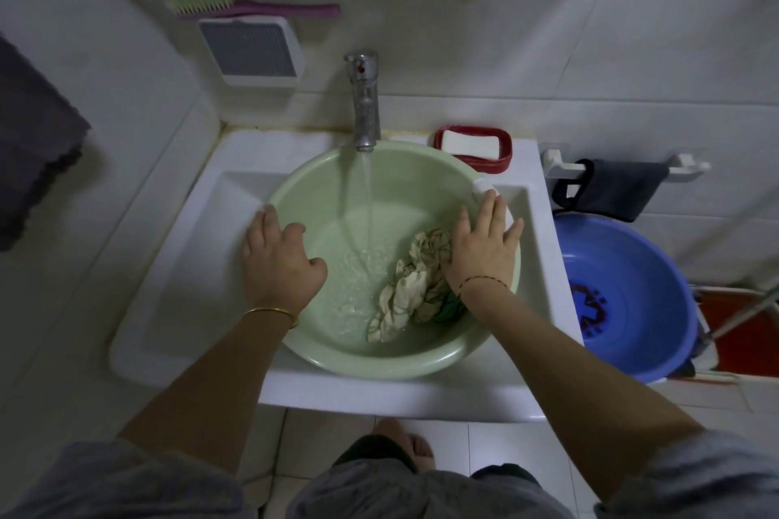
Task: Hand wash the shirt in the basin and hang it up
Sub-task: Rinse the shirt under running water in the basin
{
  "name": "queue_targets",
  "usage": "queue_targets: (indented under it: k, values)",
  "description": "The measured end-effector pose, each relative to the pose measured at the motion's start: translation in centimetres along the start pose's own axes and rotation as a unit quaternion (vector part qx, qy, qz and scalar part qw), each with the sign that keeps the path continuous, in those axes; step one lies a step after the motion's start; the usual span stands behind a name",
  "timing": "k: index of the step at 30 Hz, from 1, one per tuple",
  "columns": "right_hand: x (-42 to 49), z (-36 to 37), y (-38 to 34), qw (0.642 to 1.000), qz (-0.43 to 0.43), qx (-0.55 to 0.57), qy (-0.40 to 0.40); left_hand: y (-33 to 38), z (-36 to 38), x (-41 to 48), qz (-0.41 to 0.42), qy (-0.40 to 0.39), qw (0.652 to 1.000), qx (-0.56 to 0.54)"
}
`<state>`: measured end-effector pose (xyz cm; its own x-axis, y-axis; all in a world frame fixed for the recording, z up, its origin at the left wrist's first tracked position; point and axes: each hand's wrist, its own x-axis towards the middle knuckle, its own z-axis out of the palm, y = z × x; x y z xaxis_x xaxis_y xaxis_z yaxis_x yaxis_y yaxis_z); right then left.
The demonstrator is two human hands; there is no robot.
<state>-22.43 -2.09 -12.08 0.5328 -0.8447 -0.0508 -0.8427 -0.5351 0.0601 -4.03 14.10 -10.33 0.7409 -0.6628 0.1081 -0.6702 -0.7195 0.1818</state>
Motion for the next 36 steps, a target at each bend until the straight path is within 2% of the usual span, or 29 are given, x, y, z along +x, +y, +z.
queue_targets:
  k: [11,27,36]
  values:
    - [-0.11,-0.23,-0.06,1.0,0.001,0.005,-0.004,-0.14,0.43,0.12,0.008,0.021,1.0,0.001]
    - [-0.06,-0.15,-0.22,1.0,0.007,0.001,0.007,-0.11,0.48,0.12,0.01,-0.011,1.0,0.023]
    - [-0.13,-0.45,-0.34,1.0,0.008,-0.003,0.005,-0.35,0.68,0.15,0.017,0.007,1.0,0.018]
